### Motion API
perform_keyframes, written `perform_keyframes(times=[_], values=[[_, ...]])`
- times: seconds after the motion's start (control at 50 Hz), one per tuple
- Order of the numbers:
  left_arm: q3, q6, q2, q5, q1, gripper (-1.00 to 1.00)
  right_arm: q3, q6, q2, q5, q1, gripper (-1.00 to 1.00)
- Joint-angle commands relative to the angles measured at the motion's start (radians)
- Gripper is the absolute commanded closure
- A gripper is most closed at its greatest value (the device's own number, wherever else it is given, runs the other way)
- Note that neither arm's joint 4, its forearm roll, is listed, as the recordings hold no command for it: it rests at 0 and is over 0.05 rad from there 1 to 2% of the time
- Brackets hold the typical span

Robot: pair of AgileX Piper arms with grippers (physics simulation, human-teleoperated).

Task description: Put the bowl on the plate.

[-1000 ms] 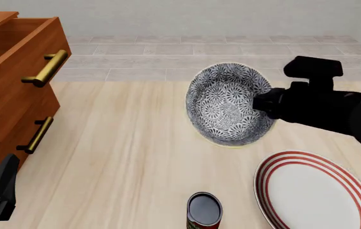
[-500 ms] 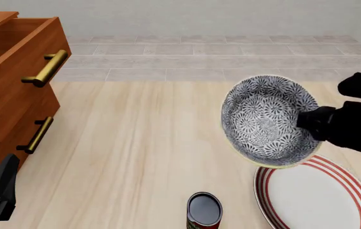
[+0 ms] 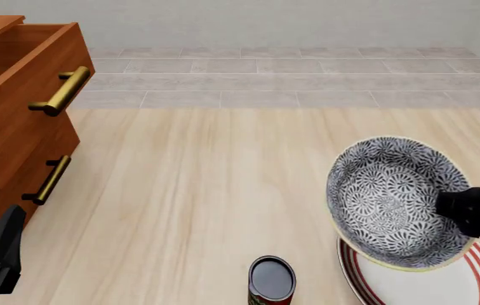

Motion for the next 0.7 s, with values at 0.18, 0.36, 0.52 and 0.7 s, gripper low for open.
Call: perform_keyframes(times=[0.18,0.36,0.52,0.7], values=[[0.0,0.0,0.0,0.0,0.0,-1.0,0.138,0.014,-0.1,0.037,-0.094,1.0],[0.0,0.0,0.0,0.0,0.0,-1.0,0.236,0.016,-0.11,-0.013,-0.148,1.0],[0.0,0.0,0.0,0.0,0.0,-1.0,0.285,0.009,-0.106,-0.043,-0.183,1.0],[0.0,0.0,0.0,0.0,0.0,-1.0,0.356,0.005,-0.083,-0.104,-0.227,1.0]])
